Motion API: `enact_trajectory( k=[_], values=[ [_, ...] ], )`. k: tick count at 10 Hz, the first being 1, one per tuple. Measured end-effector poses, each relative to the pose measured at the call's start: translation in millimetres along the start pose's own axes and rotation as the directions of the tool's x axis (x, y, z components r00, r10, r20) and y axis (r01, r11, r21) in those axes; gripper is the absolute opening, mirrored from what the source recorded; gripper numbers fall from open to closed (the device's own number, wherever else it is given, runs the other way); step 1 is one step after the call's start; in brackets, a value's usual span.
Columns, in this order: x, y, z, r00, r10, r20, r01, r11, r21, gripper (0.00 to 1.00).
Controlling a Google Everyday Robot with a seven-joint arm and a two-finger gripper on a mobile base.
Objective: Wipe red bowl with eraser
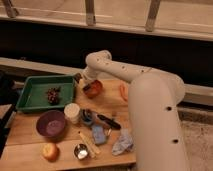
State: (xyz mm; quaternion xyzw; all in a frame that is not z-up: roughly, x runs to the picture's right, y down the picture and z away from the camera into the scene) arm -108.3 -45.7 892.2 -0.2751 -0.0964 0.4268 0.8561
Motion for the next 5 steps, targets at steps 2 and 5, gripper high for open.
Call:
enact_trajectory(
  k=[2, 5],
  values=[
    [-6, -12, -7, 1.0, 0.012, 0.018, -0.012, 1.0, 0.016, 0.0],
    [2, -36, 8, 0.997, 0.07, 0.023, -0.07, 0.997, -0.018, 0.0]
  ],
)
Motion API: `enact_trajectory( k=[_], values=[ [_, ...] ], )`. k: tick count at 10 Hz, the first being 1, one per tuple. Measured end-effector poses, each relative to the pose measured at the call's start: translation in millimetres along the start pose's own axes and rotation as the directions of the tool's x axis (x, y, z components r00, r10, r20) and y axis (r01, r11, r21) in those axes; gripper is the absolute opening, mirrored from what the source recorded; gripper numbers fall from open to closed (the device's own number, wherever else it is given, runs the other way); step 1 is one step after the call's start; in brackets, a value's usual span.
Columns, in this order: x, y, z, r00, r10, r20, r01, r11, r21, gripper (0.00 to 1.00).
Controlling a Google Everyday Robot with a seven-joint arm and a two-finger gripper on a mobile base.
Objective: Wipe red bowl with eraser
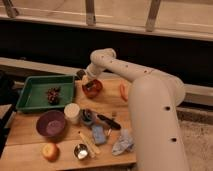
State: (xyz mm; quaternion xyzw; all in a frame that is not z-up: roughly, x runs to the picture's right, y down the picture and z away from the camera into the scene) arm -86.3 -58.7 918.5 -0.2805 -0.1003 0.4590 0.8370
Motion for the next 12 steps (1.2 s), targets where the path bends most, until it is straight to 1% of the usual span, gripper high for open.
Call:
enact_trajectory(
  k=[3, 6, 7, 9, 11, 12],
  values=[
    [7, -19, 13, 0.999, 0.046, -0.013, -0.046, 0.999, -0.005, 0.0],
    [17, -40, 15, 0.995, 0.092, -0.032, -0.091, 0.996, 0.015, 0.0],
    [17, -42, 18, 0.995, 0.096, -0.04, -0.095, 0.995, 0.018, 0.0],
    [15, -39, 24, 0.994, 0.092, -0.051, -0.092, 0.996, 0.012, 0.0],
    [14, -25, 30, 0.996, 0.061, -0.063, -0.061, 0.998, -0.008, 0.0],
    [15, -12, 32, 0.997, 0.037, -0.067, -0.038, 0.999, -0.021, 0.0]
  ],
)
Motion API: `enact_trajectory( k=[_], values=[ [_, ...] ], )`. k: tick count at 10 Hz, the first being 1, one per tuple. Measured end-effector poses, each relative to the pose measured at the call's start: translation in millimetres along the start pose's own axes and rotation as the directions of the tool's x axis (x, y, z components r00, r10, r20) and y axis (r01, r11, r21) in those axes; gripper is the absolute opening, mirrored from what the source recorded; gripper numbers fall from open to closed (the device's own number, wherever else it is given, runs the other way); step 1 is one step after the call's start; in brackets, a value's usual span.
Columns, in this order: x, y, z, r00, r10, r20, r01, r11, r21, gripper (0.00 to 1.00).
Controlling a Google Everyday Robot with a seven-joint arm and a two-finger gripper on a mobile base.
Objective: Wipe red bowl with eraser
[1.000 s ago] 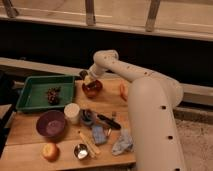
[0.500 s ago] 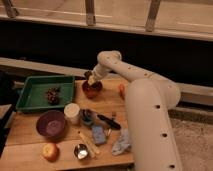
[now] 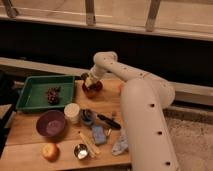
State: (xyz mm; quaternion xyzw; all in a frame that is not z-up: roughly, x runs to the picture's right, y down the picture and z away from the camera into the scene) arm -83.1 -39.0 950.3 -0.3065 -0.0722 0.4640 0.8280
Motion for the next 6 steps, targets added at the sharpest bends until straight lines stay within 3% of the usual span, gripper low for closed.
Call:
enact_trajectory(
  k=[2, 6],
  values=[
    [15, 19, -2, 0.999, -0.031, -0.015, 0.031, 0.999, -0.015, 0.0],
    [24, 1, -23, 1.0, -0.018, -0.006, 0.018, 1.0, 0.016, 0.0]
  ],
)
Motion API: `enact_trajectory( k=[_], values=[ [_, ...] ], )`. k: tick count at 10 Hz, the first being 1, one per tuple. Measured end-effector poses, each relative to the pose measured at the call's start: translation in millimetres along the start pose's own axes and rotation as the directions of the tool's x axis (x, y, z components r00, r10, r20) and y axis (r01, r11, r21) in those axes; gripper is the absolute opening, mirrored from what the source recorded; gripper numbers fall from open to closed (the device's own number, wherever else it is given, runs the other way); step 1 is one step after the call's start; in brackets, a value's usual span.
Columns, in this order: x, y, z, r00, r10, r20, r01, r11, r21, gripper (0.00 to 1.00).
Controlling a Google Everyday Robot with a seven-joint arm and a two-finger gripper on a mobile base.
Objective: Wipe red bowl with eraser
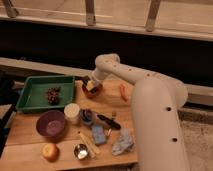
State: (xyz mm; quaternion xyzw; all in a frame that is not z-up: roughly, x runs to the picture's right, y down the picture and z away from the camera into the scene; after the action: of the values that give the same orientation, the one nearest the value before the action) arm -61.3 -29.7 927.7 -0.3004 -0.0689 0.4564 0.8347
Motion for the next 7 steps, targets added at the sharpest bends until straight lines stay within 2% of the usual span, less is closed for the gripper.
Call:
enact_trajectory(
  k=[2, 3, 5, 7],
  values=[
    [-16, -8, 2, 1.0, 0.002, 0.004, -0.002, 1.0, 0.006, 0.0],
    [-27, -4, 8, 1.0, -0.007, 0.004, 0.007, 1.0, 0.001, 0.0],
    [-43, 13, 21, 0.999, -0.037, 0.005, 0.037, 0.999, -0.023, 0.0],
    [-45, 33, 28, 0.998, -0.064, 0.002, 0.064, 0.997, -0.04, 0.0]
  ],
)
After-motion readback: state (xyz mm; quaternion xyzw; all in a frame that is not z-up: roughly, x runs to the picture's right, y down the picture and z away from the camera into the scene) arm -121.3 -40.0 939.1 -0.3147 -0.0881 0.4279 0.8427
